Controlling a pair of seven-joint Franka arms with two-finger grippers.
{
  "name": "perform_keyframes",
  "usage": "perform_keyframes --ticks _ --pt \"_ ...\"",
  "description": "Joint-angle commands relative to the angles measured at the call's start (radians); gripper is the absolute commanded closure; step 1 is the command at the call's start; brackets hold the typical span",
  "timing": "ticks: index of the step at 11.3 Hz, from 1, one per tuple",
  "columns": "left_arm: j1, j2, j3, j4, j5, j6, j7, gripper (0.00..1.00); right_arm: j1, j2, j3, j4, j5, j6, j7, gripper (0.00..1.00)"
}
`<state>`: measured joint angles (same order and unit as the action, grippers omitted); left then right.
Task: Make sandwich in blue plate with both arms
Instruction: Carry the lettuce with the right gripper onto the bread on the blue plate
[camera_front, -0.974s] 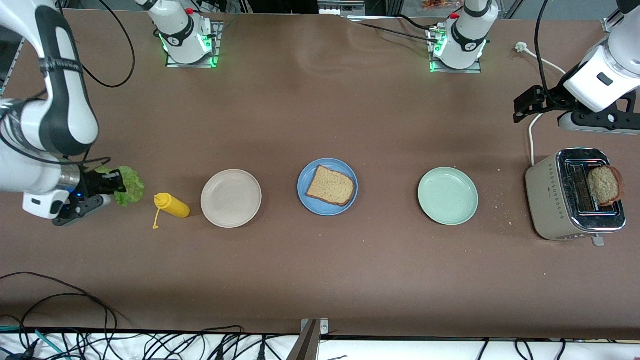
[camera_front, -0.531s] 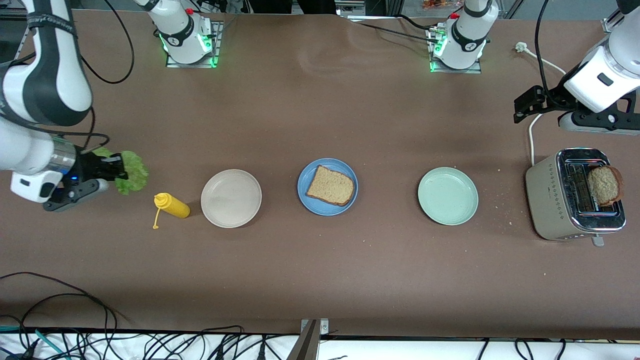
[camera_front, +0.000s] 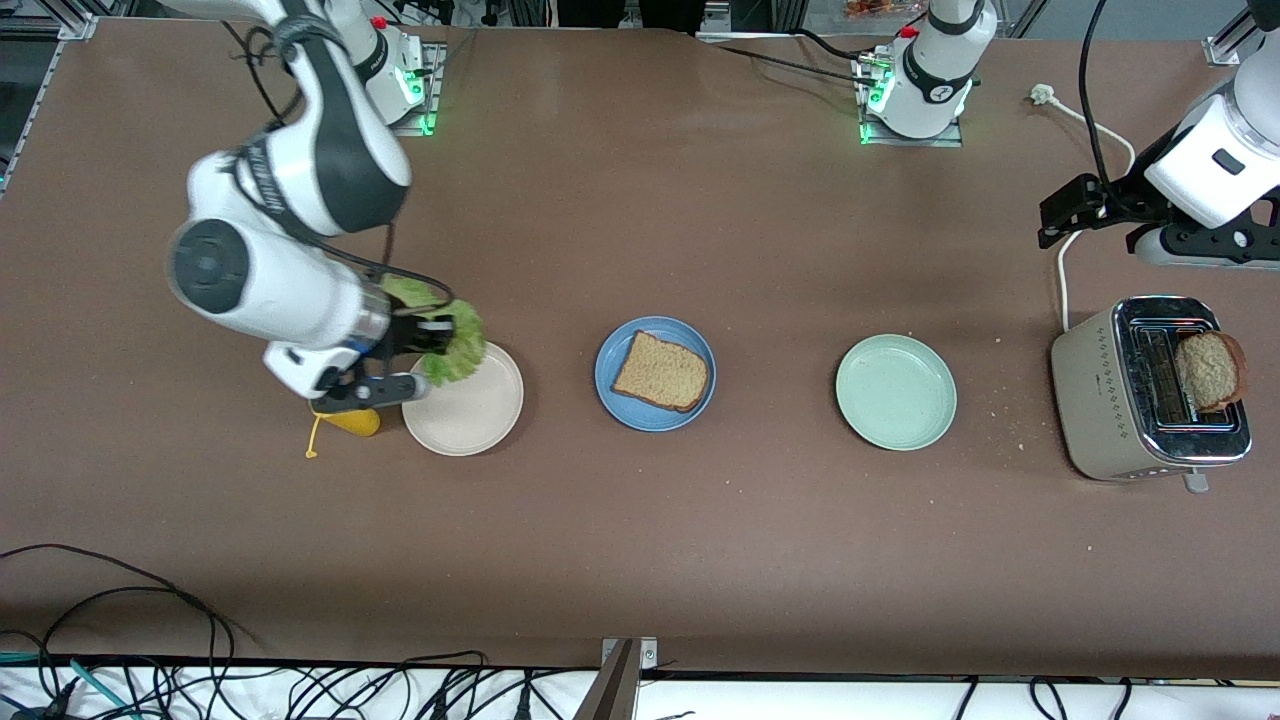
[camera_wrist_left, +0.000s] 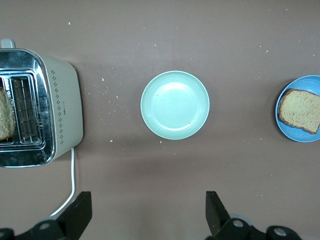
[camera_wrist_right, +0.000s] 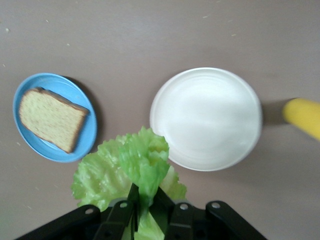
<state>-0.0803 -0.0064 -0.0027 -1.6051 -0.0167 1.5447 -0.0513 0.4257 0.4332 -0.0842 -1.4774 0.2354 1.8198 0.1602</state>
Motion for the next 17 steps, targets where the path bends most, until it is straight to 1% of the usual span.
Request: perform_keyframes --ticks 1,3,5,7,9,12,15,16,17 --pt "0.007 0.002 0.000 0.014 -0.025 -0.018 0.014 0.00 0.135 0.191 -0.035 0.231 0.033 0.013 0.244 1.00" --pt "0.005 0.002 -0.002 0.014 -0.026 -0.018 0.013 0.00 0.195 0.271 -0.042 0.287 0.033 0.064 0.347 1.00" --pt "0.007 0.002 -0.002 0.013 -0.025 -0.018 0.013 0.00 0.252 0.327 -0.042 0.295 0.030 0.154 0.434 1.00" --pt "0.007 0.002 -0.002 0.011 -0.025 -0.018 0.013 0.00 0.286 0.390 -0.028 0.319 0.033 0.237 0.551 1.00" --pt "0.007 0.009 -0.002 0.013 -0.025 -0.018 0.014 0.00 0.339 0.449 -0.034 0.324 0.033 0.298 0.613 1.00" --pt "0.007 0.009 -0.002 0.013 -0.025 -0.018 0.013 0.00 0.396 0.501 -0.040 0.322 0.035 0.319 0.685 1.00" --pt "0.007 0.009 -0.002 0.013 -0.020 -0.018 0.013 0.00 0.397 0.513 -0.037 0.316 0.033 0.319 0.693 1.00" --pt "0.008 0.009 -0.002 0.013 -0.020 -0.018 0.014 0.00 0.392 0.518 -0.039 0.315 0.030 0.319 0.688 0.45" --pt "0.008 0.009 -0.002 0.013 -0.020 -0.018 0.014 0.00 0.390 0.516 -0.043 0.315 0.022 0.319 0.690 0.00"
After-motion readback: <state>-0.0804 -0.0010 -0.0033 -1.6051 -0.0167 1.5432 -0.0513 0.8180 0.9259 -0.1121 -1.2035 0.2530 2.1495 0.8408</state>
